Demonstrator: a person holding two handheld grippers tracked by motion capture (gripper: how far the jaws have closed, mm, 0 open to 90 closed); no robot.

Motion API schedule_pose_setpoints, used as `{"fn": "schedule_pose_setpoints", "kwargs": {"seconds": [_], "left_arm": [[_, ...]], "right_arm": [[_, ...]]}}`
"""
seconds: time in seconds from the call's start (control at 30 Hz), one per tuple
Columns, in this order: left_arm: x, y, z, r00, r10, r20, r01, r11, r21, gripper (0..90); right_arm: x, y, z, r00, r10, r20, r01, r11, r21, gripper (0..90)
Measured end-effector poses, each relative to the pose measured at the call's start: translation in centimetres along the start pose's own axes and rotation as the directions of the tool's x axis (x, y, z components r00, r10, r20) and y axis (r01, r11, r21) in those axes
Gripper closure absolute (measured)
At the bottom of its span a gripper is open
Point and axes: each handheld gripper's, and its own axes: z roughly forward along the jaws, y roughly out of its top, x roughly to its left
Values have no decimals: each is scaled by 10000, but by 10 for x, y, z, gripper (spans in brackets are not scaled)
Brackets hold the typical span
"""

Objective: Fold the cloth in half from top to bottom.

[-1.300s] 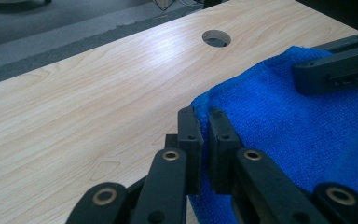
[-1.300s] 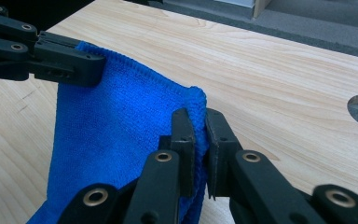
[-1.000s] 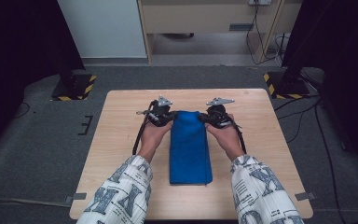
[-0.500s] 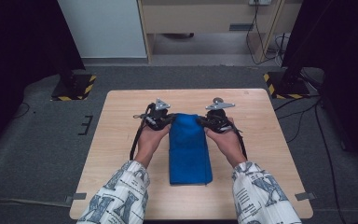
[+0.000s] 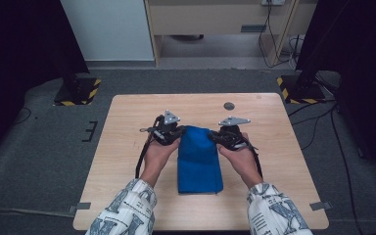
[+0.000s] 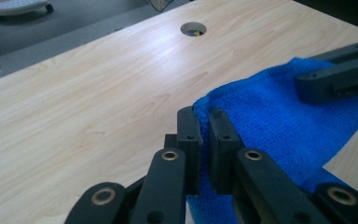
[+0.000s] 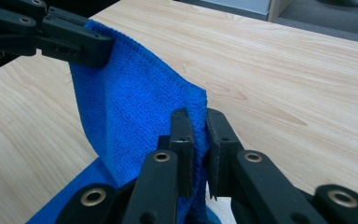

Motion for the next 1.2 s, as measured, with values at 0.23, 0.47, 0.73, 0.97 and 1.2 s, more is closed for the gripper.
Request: {"fn": "schedule_pose_setpoints", "kwargs": {"seconds": [0.23, 0.47, 0.73, 0.97, 1.2], "left_arm": [[-5, -8, -6, 9999, -127, 73, 127, 9999, -58, 843], [-6, -9, -12, 9995, -253, 170, 256, 9996, -142, 832], [-7, -19, -19, 9988, -425, 229, 428, 9990, -143, 823], [-5, -26, -22, 9975, -603, 367, 612, 9979, -233, 803], [-6, -33, -17, 9958, -756, 520, 764, 9970, -145, 696]], "right_arm": [[3, -2, -6, 10000, -21, -75, 20, 10000, -55, 830], [6, -5, -5, 9999, -51, -108, 50, 10000, -73, 832], [15, -9, -10, 9997, -97, -234, 95, 9999, -106, 837], [19, -12, -12, 9988, -201, -438, 196, 9997, -124, 839], [17, -15, -15, 9987, -140, -480, 135, 9999, -107, 844]]}}
